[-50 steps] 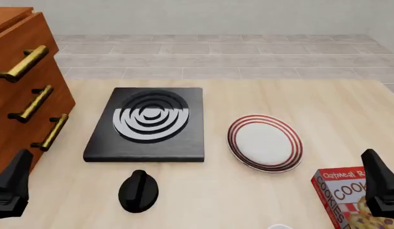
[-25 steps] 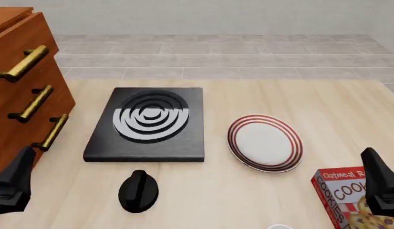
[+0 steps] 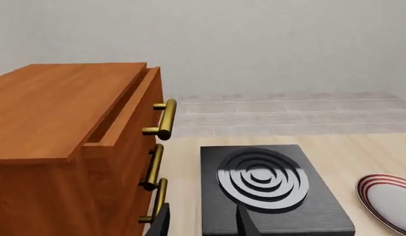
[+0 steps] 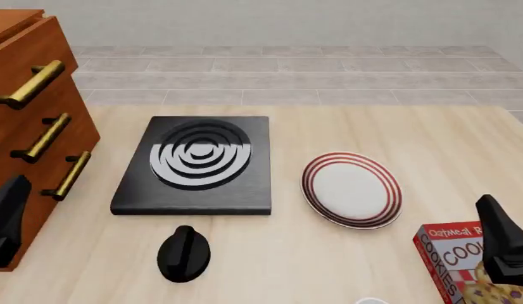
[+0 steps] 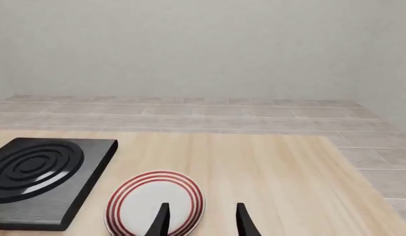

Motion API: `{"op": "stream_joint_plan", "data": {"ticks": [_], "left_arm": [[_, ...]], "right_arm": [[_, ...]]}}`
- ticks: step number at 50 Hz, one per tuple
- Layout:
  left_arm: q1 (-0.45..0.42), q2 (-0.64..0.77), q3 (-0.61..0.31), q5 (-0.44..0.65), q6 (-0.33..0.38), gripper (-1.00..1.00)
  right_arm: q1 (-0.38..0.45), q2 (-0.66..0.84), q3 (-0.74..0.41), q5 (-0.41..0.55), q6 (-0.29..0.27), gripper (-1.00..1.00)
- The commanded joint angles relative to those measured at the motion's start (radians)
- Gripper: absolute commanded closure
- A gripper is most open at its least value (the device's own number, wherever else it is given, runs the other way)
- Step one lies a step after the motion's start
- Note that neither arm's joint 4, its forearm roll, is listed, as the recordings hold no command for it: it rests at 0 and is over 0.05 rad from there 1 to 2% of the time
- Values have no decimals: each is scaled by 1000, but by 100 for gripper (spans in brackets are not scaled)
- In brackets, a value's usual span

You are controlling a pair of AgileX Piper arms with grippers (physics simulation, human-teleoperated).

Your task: Pick the akita bowl in the top layer of the wooden cabinet and place it on the plate.

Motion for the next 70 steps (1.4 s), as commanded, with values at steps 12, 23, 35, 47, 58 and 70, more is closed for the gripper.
{"op": "stream_joint_plan", "data": {"ticks": [12,23,35,47,58,70], "left_arm": [[-51,35,-173,115,1,-100],[-77,55,-288,189,37,-100],[-98,123,-373,238,62,-100],[-87,201,-502,295,85,-100],[-99,257,-594,348,72,-100],[-77,329,-692,414,88,-100]], "right_arm": [[9,6,1,-2,-5,-100],[13,0,4,4,-4,-100],[14,-7,5,14,-8,-100],[15,6,7,4,-10,-100],[17,55,8,-39,-11,-100],[19,112,9,-93,-15,-100]]}}
